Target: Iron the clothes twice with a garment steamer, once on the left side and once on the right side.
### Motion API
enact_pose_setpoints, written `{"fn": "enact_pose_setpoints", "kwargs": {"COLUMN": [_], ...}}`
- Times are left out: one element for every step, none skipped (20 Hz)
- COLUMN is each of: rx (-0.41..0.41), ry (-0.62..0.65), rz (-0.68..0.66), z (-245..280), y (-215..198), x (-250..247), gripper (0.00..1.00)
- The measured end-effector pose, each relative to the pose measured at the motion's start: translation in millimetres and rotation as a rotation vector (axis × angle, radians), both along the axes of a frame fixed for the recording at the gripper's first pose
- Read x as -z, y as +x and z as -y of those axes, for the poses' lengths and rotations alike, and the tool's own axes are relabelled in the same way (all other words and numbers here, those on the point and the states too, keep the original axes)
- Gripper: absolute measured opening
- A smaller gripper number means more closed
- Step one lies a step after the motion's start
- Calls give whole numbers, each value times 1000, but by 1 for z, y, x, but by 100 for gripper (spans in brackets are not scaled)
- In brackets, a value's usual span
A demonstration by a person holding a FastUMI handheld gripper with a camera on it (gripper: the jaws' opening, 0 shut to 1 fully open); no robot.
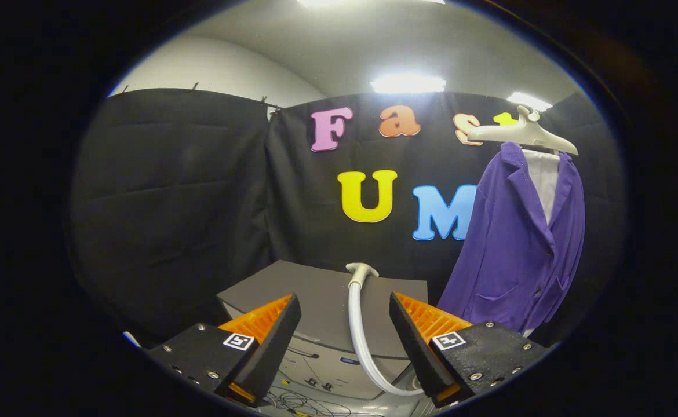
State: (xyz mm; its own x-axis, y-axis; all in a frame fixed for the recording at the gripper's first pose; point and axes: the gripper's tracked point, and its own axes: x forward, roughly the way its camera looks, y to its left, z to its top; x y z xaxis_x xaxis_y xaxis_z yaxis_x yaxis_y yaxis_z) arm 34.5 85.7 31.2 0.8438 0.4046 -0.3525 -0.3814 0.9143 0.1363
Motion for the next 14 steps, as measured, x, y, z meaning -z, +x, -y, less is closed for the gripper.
{"fn": "enact_pose_setpoints", "kwargs": {"rx": [31, 51, 80, 99, 116, 129, 142, 160, 183, 209, 224, 236, 239, 244], "ry": [-14, -28, -38, -47, -50, -54, -57, -63, -65, -67, -72, -81, -91, -101], "rz": [-33, -61, -88, -125, -159, -193, -228, -265, -305, -342, -374, -411, -442, -471], "z": [-8, -20, -30, -39, -48, -57, -64, -68, -71, -72, -75, -79, -82, -83], "y": [18, 33, 54, 69, 86, 101, 116, 130, 142, 153, 164, 177, 187, 196], "x": [4, 8, 11, 17, 22, 28, 35, 44, 54, 64, 74, 85, 95, 104], "gripper": [95, 95, 95, 95, 95, 95, 95, 95, 95, 95, 95, 95, 95, 95]}}
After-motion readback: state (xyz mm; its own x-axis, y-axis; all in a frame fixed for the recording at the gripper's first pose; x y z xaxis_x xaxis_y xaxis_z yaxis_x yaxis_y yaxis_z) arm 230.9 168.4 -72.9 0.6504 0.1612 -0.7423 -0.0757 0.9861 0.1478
